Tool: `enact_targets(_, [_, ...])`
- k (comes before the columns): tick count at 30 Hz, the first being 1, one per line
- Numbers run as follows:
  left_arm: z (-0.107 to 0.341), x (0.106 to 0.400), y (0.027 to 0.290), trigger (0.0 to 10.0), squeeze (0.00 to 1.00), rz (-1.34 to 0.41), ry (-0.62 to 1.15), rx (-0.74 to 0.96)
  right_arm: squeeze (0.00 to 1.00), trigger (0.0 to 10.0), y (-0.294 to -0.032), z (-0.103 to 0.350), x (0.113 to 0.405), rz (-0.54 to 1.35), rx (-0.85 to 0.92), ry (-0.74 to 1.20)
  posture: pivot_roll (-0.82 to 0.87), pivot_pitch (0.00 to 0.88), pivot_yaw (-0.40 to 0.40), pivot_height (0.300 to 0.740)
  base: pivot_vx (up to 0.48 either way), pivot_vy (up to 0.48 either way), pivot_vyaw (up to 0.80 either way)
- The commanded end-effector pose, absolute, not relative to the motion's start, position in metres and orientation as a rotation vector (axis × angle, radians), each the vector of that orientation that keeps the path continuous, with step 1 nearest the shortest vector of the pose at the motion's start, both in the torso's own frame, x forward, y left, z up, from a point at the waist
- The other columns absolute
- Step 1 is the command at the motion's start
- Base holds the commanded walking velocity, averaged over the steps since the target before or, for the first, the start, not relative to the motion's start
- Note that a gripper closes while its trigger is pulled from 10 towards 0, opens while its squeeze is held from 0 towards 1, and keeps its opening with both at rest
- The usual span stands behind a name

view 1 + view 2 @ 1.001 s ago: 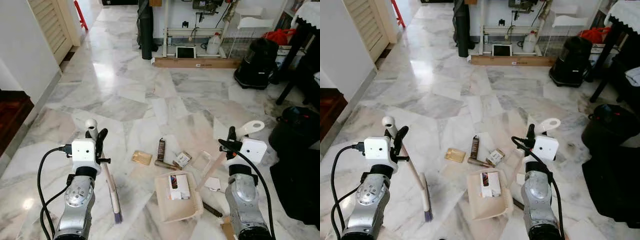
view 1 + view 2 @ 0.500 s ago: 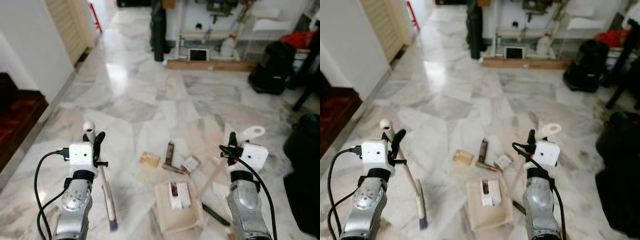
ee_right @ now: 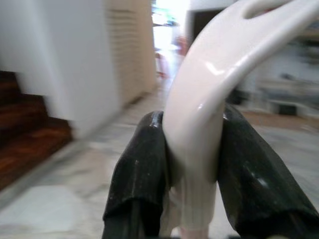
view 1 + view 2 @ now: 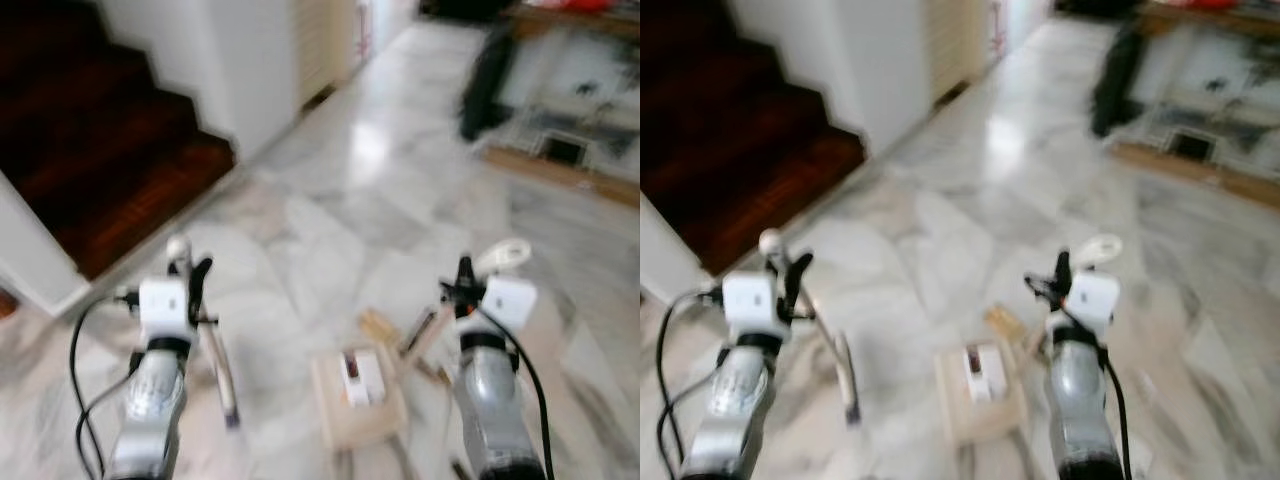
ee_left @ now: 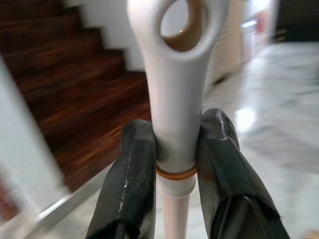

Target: Sweep floor

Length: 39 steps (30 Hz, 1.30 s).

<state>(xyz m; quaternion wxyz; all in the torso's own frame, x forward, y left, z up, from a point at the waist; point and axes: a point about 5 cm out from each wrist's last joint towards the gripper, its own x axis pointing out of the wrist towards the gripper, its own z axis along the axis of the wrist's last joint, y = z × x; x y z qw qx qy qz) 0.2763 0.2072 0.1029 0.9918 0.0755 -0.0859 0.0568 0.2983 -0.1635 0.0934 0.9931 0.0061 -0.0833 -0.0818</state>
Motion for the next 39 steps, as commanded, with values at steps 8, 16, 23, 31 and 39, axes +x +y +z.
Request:
enact_targets(8, [0.11, 0.278, 0.196, 10.0, 0.0, 0.084, -0.21, 0.156, 0.0, 10.0, -0.167, 0.099, 0.301, -0.177, 0.037, -0.188, 0.06, 0.061, -0.01, 0.74, 0.0, 0.0, 0.8])
enact_targets(16, [0.109, 0.276, 0.196, 10.0, 0.0, 0.084, -0.202, 0.153, 0.0, 10.0, -0.166, 0.095, 0.303, -0.186, 0.108, -0.152, 0.08, 0.057, -0.015, 0.74, 0.0, 0.0, 0.09])
enact_targets(23, [0.107, 0.274, 0.196, 10.0, 0.0, 0.086, -0.195, 0.153, 0.0, 10.0, -0.166, 0.089, 0.305, -0.221, 0.215, -0.096, 0.08, 0.051, -0.016, 0.74, 0.0, 0.0, 0.0])
enact_targets(31, [0.108, 0.273, 0.195, 10.0, 0.0, 0.079, -0.197, 0.15, 0.0, 10.0, -0.166, 0.086, 0.305, -0.234, 0.266, -0.068, 0.08, 0.05, -0.013, 0.74, 0.0, 0.0, 0.0])
enact_targets(39, [0.109, 0.275, 0.195, 10.0, 0.0, 0.079, -0.196, 0.125, 0.0, 10.0, -0.166, 0.082, 0.306, -0.238, 0.314, -0.034, 0.08, 0.057, -0.014, 0.74, 0.0, 0.0, 0.0])
